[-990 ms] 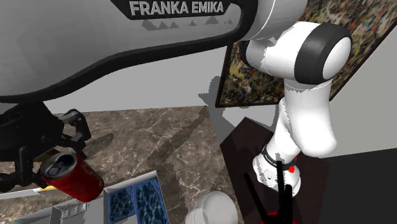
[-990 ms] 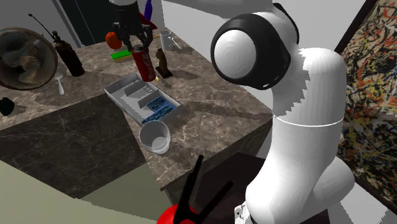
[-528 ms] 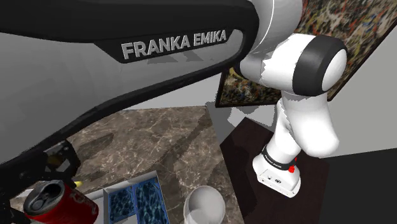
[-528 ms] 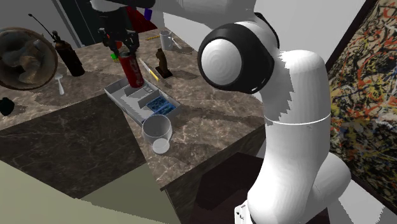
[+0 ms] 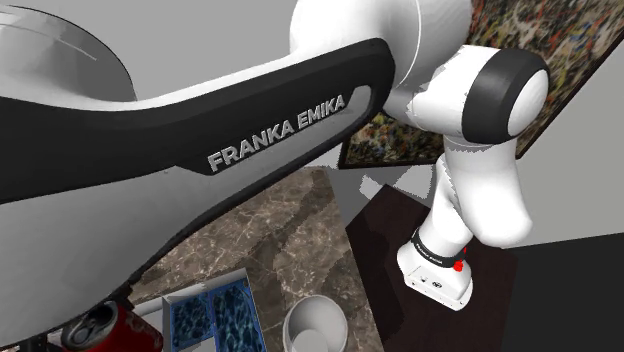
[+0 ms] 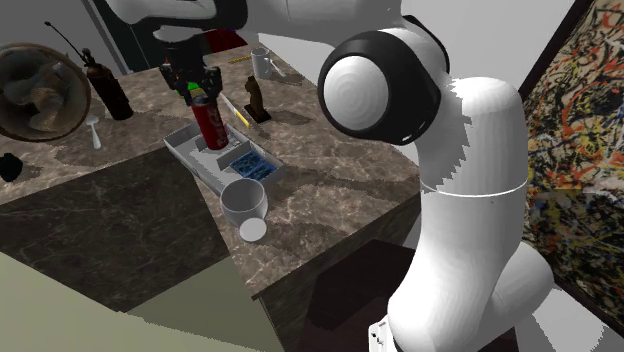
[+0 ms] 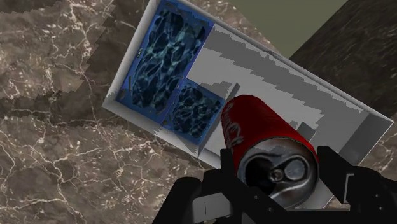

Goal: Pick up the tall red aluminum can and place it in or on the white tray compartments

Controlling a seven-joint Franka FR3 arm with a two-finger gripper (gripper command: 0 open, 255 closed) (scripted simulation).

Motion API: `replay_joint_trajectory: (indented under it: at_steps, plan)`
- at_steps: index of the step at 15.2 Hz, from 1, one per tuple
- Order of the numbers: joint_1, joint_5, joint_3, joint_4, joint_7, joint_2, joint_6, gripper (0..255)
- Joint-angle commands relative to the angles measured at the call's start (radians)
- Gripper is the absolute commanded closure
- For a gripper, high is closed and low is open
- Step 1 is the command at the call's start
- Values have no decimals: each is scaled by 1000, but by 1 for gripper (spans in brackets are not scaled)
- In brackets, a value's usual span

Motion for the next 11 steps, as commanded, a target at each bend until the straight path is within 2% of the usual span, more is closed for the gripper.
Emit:
replay_joint_trajectory:
  at_steps: [1,11]
  plan:
    - [-10,2,0,-37,-1,-6,32,255]
    - [-30,-1,-3,-160,9,-7,150,255]
